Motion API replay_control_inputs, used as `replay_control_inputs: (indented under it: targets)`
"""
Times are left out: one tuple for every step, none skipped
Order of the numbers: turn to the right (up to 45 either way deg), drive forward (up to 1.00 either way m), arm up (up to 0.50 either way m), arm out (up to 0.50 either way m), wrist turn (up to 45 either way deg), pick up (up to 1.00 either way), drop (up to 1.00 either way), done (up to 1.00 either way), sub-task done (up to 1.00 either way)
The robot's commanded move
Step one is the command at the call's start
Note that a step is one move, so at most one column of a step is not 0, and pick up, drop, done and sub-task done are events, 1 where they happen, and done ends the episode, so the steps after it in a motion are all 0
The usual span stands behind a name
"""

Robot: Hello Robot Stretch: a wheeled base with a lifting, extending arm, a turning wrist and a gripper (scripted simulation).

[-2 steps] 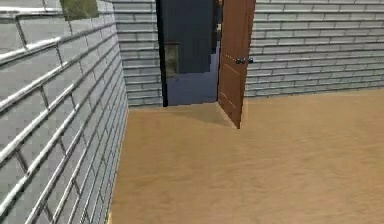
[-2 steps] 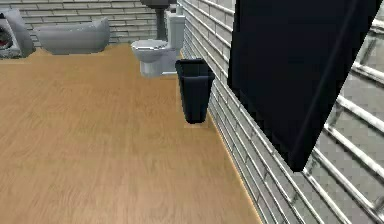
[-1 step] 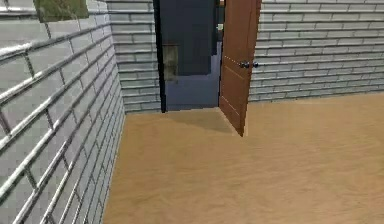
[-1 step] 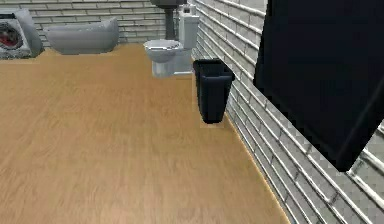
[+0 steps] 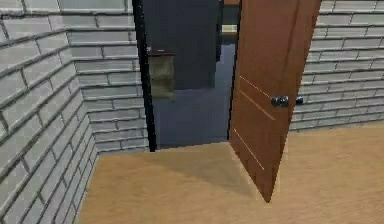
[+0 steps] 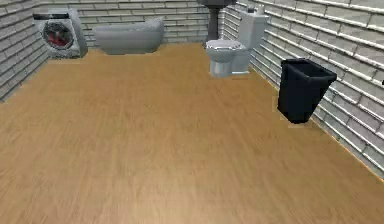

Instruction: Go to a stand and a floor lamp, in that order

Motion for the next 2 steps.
replay_control_inputs:
  targets:
    - [0.0,1.0,0.0,0.0,0.0,0.0,0.0,0.0,0.0]
    - [0.0,1.0,0.0,0.0,0.0,0.0,0.0,0.0,0.0]
